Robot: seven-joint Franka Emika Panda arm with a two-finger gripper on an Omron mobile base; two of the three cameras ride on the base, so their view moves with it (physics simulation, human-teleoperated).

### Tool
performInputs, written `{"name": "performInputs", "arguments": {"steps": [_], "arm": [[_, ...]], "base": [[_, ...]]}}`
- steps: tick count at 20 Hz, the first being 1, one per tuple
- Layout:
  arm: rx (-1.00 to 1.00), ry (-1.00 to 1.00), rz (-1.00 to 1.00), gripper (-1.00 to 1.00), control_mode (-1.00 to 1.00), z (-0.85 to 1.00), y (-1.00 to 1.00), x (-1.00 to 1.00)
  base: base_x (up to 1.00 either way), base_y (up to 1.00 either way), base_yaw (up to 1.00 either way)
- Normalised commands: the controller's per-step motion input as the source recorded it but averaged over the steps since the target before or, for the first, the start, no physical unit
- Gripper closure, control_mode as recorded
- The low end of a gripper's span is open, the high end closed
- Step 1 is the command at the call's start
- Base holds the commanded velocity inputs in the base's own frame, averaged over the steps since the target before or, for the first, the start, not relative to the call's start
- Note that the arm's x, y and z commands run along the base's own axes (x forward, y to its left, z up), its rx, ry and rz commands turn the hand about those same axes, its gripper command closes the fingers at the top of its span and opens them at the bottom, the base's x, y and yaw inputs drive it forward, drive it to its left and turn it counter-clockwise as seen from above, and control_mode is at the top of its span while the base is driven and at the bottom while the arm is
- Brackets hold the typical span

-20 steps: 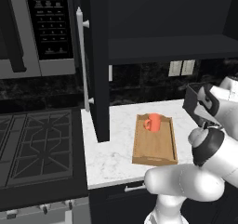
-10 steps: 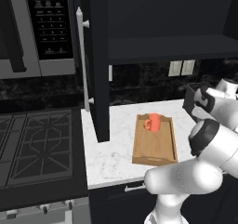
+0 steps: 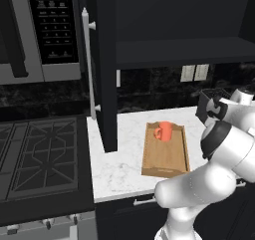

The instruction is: Pick the kettle from the counter and place it on the tray. Then pick the mug from the cabinet and place it on the tray. Then close the cabinet doors.

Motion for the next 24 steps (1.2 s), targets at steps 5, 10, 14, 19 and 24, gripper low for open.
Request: {"name": "performInputs", "arguments": {"steps": [5,10,14,19,24], "arm": [[0.00,0.00,0.00,-1.00,-1.00,-0.14,-0.01,0.00],[0.00,0.01,0.00,1.00,-1.00,-0.15,0.00,0.00],[0.01,0.00,0.00,1.00,-1.00,-0.04,-0.02,0.00],[0.00,0.00,0.00,1.00,-1.00,0.00,0.00,-0.01],[0.00,-0.03,-0.01,1.00,-1.00,0.08,0.14,-0.23]], "base": [[0.00,0.00,0.00],[0.00,0.00,0.00],[0.00,0.00,0.00],[0.00,0.00,0.00],[0.00,0.00,0.00]]}}
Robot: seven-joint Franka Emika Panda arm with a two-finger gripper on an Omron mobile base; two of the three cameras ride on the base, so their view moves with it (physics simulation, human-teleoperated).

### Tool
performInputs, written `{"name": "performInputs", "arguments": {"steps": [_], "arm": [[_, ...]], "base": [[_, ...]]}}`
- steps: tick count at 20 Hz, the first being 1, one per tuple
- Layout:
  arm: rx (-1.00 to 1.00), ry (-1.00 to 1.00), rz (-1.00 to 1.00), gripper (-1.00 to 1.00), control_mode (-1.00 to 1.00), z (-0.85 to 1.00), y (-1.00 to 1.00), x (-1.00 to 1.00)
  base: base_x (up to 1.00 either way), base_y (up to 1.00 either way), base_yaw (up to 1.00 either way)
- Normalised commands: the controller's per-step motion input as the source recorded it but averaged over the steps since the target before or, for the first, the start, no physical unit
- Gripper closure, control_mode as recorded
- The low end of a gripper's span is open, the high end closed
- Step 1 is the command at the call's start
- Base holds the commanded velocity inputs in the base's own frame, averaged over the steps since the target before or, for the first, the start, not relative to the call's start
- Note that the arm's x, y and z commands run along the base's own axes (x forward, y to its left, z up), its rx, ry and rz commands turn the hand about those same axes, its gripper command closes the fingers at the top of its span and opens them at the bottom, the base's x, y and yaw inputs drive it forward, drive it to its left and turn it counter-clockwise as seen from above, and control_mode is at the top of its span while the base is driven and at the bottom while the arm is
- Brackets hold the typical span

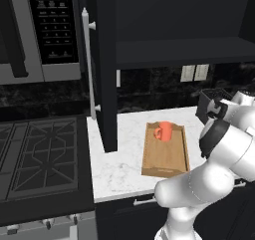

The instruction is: Pick the kettle from the counter and place it on the tray. Then pick the mug from the cabinet and place it on the tray. Then close the cabinet doors.

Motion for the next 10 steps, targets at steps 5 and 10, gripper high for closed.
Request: {"name": "performInputs", "arguments": {"steps": [5,10], "arm": [[0.00,-0.11,0.00,1.00,-1.00,0.46,0.37,-0.47],[0.00,-0.07,0.00,1.00,-1.00,0.44,0.62,-0.40]], "base": [[0.00,0.00,0.00],[0.00,0.00,0.00]]}}
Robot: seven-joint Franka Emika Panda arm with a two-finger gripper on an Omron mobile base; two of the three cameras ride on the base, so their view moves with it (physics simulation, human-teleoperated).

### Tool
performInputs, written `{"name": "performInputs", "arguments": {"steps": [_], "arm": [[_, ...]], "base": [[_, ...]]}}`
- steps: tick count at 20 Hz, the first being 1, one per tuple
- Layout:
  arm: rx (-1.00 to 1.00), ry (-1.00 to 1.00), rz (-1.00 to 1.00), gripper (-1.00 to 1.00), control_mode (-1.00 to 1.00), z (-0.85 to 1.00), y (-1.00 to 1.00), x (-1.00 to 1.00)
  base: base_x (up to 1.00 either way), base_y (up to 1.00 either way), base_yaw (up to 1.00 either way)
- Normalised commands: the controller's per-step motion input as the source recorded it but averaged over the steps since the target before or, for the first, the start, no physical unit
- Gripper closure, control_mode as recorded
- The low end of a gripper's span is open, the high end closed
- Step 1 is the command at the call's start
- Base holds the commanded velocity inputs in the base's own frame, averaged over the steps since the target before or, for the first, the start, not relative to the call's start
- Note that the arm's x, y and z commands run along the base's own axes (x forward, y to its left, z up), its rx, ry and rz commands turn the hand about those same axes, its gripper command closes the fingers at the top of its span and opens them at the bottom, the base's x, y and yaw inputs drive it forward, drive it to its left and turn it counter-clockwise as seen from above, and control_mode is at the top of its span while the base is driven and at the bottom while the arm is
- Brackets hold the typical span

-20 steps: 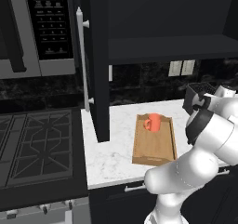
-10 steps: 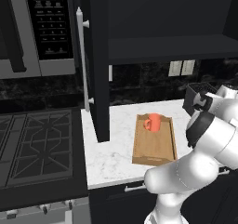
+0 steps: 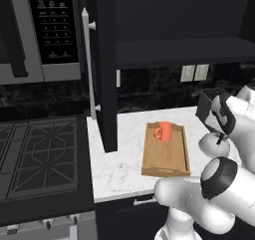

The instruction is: Pick the kettle from the counter and place it on the tray. Then pick the mug from the cabinet and place it on the tray. Then close the cabinet doors.

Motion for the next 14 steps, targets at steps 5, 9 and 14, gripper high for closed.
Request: {"name": "performInputs", "arguments": {"steps": [5,9,14], "arm": [[-0.02,0.00,0.00,1.00,-1.00,0.35,0.87,-0.07],[-0.02,-0.01,0.00,1.00,-1.00,0.33,0.81,0.00],[-0.01,0.01,0.00,1.00,-1.00,0.15,0.76,0.01]], "base": [[0.00,0.00,0.00],[0.00,0.00,0.00],[0.00,0.00,0.00]]}}
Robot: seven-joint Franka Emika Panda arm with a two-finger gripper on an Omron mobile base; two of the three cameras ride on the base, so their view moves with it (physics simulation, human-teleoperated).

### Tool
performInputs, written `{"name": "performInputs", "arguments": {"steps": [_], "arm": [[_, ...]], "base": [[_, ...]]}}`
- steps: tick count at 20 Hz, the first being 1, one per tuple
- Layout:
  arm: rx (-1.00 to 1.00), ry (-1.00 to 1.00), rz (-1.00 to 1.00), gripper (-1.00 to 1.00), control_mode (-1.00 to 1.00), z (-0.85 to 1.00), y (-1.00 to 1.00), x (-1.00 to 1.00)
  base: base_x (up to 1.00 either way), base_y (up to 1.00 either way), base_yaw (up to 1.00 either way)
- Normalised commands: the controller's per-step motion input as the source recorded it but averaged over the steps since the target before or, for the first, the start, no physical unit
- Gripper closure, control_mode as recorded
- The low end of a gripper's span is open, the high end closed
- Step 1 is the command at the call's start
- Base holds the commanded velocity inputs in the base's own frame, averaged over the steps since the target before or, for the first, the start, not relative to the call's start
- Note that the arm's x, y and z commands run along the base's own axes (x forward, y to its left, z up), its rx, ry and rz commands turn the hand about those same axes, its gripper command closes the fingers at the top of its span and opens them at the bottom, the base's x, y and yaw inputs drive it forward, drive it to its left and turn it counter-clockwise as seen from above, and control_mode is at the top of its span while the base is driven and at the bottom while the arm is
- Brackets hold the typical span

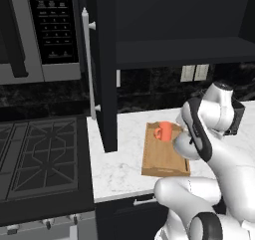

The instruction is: Pick the kettle from the counter and place it on the tray. Then pick the mug from the cabinet and place it on the tray. Then close the cabinet doors.

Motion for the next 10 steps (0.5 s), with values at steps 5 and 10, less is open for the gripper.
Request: {"name": "performInputs", "arguments": {"steps": [5,10], "arm": [[0.00,0.03,0.00,1.00,-1.00,-0.01,0.60,0.10],[0.00,0.05,0.00,1.00,-1.00,-0.12,0.39,0.24]], "base": [[0.00,0.00,0.00],[0.00,0.00,0.00]]}}
